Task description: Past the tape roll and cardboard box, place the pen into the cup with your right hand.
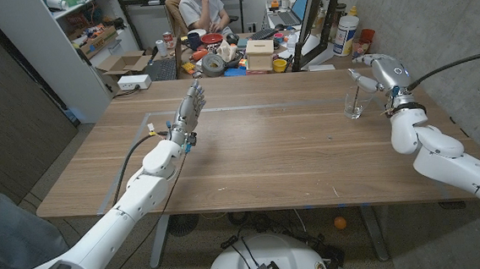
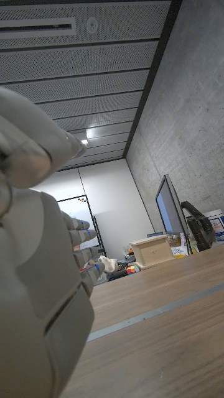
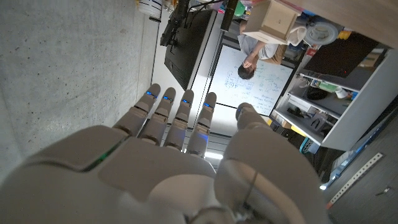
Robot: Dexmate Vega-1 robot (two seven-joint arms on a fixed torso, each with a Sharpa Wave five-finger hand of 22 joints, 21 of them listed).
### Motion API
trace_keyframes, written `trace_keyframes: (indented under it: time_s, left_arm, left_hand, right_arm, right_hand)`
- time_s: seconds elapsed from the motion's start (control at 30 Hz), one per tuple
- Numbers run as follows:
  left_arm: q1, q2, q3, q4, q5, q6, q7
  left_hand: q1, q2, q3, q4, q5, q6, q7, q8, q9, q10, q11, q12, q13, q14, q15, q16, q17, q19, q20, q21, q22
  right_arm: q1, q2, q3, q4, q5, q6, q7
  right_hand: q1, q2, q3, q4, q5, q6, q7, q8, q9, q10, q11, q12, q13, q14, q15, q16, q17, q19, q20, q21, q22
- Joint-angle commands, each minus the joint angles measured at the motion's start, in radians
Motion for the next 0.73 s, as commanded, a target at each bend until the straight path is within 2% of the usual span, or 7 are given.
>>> trace_keyframes:
  time_s: [0.03,0.1,0.17,0.33,0.43,0.73]
  left_arm:
    - [-0.029,0.009,0.021,-0.018,0.064,0.003,0.022]
    - [-0.042,0.018,0.024,-0.018,0.081,0.002,0.014]
    - [-0.058,0.022,0.025,-0.010,0.080,-0.007,-0.009]
    - [-0.106,0.018,0.035,0.052,0.058,-0.037,-0.102]
    - [-0.136,0.006,0.049,0.112,0.066,-0.070,-0.146]
    - [-0.167,-0.040,0.074,0.226,0.032,-0.121,-0.241]
  left_hand:
    - [0.005,0.004,-0.005,0.000,-0.002,0.008,-0.002,0.005,0.004,0.003,0.002,0.007,0.005,-0.004,-0.003,0.003,0.004,-0.001,0.003,0.005,0.005]
    - [0.005,0.004,-0.006,0.000,-0.002,0.009,-0.003,0.006,0.004,0.004,0.002,0.007,0.005,-0.003,-0.004,0.003,0.004,0.000,0.001,0.005,0.005]
    - [0.006,0.004,-0.006,0.000,-0.002,0.009,-0.002,0.005,0.004,0.004,-0.001,0.007,0.005,-0.003,-0.003,0.003,0.004,0.000,0.000,0.005,0.005]
    - [0.006,0.004,-0.007,0.000,-0.002,0.009,-0.003,0.005,0.004,0.004,0.001,0.007,0.005,-0.003,-0.003,0.003,0.004,-0.001,-0.001,0.005,0.005]
    - [0.006,0.005,-0.007,0.000,-0.002,0.009,-0.002,0.005,0.004,0.004,0.000,0.007,0.005,-0.003,-0.004,0.003,0.004,-0.001,0.000,0.005,0.005]
    - [0.007,0.005,-0.008,0.000,-0.002,0.010,-0.003,0.005,0.004,0.004,0.000,0.006,0.005,-0.003,-0.004,0.003,0.004,-0.004,0.001,0.004,0.005]
  right_arm:
    - [-0.015,0.060,0.066,0.069,0.272,0.381,0.005]
    - [-0.014,0.074,0.075,0.080,0.339,0.438,0.047]
    - [-0.019,0.091,0.086,0.080,0.400,0.470,0.083]
    - [-0.054,0.158,0.109,0.037,0.486,0.474,0.090]
    - [-0.070,0.183,0.110,0.020,0.473,0.469,0.069]
    - [-0.102,0.228,0.103,-0.015,0.428,0.428,0.037]
  right_hand:
    - [0.003,0.010,0.006,0.002,0.003,-0.012,0.023,-0.010,-0.001,-0.013,0.023,-0.011,0.001,-0.021,-0.002,-0.004,0.000,0.006,-0.012,0.001,0.001]
    - [0.003,0.010,0.007,-0.001,0.003,-0.027,0.039,-0.017,-0.002,-0.022,0.040,-0.014,0.000,-0.029,-0.002,-0.005,-0.001,0.008,-0.014,0.002,0.000]
    - [-0.001,0.009,0.006,-0.002,0.003,-0.050,0.058,-0.028,-0.004,-0.026,0.046,-0.015,0.000,-0.030,-0.003,-0.003,-0.003,0.014,-0.017,0.005,0.000]
    - [-0.020,0.000,-0.003,0.001,0.002,-0.085,0.091,-0.042,-0.007,-0.021,0.065,-0.013,-0.001,-0.037,0.010,-0.001,-0.003,0.018,-0.016,0.006,-0.001]
    - [-0.030,-0.004,-0.009,0.004,0.002,-0.086,0.102,-0.042,-0.009,-0.017,0.075,-0.011,-0.002,-0.040,0.014,-0.001,-0.003,0.012,-0.012,0.004,-0.001]
    - [-0.042,-0.006,-0.014,0.009,0.002,-0.087,0.106,-0.042,-0.011,-0.017,0.076,-0.012,-0.002,-0.050,0.020,-0.003,-0.003,-0.004,-0.008,-0.002,-0.002]
